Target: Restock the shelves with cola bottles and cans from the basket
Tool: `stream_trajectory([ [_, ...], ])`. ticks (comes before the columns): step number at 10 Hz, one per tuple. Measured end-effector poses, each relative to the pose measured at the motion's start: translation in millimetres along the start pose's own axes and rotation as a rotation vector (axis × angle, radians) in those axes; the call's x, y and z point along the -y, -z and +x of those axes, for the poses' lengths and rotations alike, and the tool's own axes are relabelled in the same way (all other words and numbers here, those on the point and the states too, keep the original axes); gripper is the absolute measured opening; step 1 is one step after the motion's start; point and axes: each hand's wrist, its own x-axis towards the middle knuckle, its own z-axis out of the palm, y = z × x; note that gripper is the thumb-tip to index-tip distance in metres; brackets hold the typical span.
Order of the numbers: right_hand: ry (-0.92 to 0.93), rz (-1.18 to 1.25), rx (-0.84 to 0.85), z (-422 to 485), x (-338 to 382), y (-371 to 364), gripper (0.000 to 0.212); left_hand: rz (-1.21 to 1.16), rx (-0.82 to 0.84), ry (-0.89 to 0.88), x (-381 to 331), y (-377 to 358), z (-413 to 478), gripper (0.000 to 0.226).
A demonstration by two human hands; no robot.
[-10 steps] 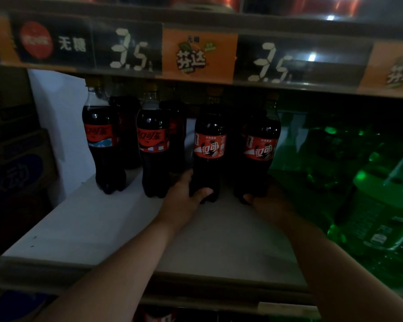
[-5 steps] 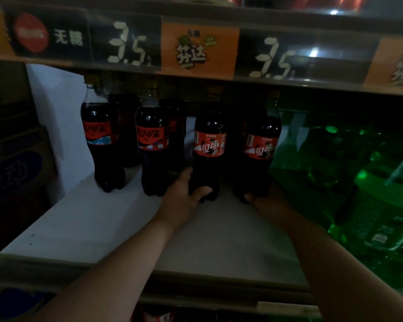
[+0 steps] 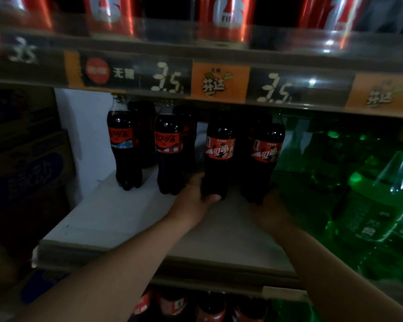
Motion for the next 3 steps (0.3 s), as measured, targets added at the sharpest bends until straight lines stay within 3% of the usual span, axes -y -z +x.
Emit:
stream_trajectory([
  [1, -0.075, -0.043, -0.095, -21.5, 10.3, 10.0, 0.07, 0.017, -0.084, -0.049, -13.2, 8.2, -20.0, 0.056],
  [3, 0.082, -0.112, -0.118, -81.8, 21.0, 33.1, 0.043, -0.005, -0.19, 0.01, -20.9, 36.8, -61.8, 0.043],
])
